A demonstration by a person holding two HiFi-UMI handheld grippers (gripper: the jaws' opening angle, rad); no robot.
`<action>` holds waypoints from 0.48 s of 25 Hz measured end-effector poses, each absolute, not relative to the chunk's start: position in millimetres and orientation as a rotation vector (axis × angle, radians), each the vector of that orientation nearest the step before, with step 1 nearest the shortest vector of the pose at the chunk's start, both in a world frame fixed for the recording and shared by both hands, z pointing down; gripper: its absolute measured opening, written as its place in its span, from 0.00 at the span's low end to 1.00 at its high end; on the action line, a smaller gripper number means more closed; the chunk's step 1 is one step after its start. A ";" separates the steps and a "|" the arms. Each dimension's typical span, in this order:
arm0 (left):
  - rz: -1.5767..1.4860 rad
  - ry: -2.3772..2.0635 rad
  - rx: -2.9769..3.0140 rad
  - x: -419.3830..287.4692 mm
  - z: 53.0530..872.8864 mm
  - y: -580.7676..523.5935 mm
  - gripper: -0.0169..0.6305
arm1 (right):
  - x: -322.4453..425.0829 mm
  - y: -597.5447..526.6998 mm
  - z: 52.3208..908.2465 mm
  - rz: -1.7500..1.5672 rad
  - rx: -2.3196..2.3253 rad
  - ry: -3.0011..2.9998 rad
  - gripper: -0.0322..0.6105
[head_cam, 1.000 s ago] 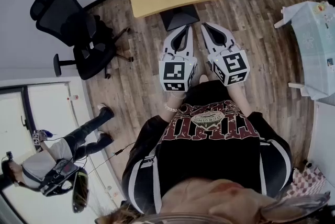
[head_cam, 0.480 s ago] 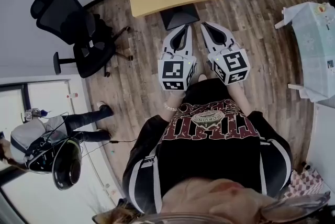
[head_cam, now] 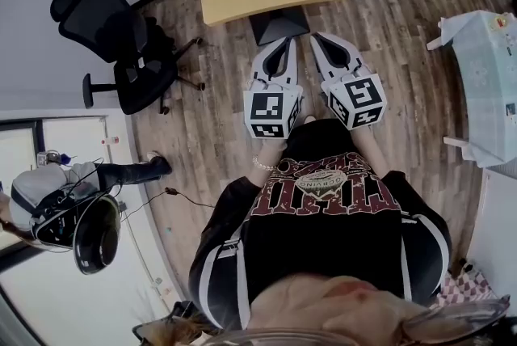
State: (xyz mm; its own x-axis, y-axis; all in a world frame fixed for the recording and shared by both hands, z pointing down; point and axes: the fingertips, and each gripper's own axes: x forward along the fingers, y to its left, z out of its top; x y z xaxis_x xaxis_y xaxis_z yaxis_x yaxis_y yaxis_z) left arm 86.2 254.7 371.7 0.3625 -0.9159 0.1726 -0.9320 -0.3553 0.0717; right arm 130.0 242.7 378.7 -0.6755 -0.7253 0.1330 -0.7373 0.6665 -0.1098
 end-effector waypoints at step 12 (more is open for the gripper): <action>0.159 -1.673 2.440 77.7 377.2 246.5 0.10 | 119.3 235.6 385.9 0.283 1.200 -2.790 0.08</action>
